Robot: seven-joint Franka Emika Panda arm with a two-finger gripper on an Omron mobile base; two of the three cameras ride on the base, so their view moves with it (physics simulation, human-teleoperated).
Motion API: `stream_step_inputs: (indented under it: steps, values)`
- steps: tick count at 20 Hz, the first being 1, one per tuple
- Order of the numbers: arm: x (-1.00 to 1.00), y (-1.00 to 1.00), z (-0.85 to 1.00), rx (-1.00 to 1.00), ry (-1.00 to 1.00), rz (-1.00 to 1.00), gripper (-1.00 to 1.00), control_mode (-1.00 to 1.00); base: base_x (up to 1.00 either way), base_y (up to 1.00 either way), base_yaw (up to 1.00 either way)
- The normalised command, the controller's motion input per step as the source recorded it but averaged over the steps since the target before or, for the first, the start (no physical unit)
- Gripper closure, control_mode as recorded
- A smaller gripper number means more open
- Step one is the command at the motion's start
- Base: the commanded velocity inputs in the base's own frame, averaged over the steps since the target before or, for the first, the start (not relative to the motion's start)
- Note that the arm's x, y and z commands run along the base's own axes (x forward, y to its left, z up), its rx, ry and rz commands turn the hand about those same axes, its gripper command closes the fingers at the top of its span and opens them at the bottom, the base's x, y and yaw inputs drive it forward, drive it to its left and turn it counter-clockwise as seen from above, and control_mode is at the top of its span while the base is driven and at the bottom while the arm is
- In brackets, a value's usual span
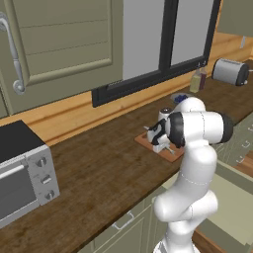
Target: Pick up the knife from the drawer and place it on the cutting board. Then place the meat from the plate to the cutting board.
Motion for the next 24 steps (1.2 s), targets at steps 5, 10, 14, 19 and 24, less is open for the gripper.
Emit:
stream_step_inputs:
  steps: [5, 10, 14, 19, 24]
  values:
    - [0.17, 0.0, -0.19, -0.01, 0.0, 0.0, -1.0, -1.0, 0.0, 0.0, 0.0]
    - [0.0, 0.0, 0.0, 0.0, 0.0, 0.0, -1.0, -1.0, 0.0, 0.0, 0.0]
    - [-0.03, 0.01, 0.14, 0.0, 0.0, 0.0, -1.0, -1.0, 0.0, 0.0, 0.0]
    - [-0.2, 0.04, 0.52, 0.0, -0.03, 0.0, -1.0, -1.0, 0.0, 0.0, 0.0]
    - [-0.26, 0.01, 0.72, 0.0, -0.05, 0.0, -1.0, -1.0, 0.0, 0.0, 0.0]
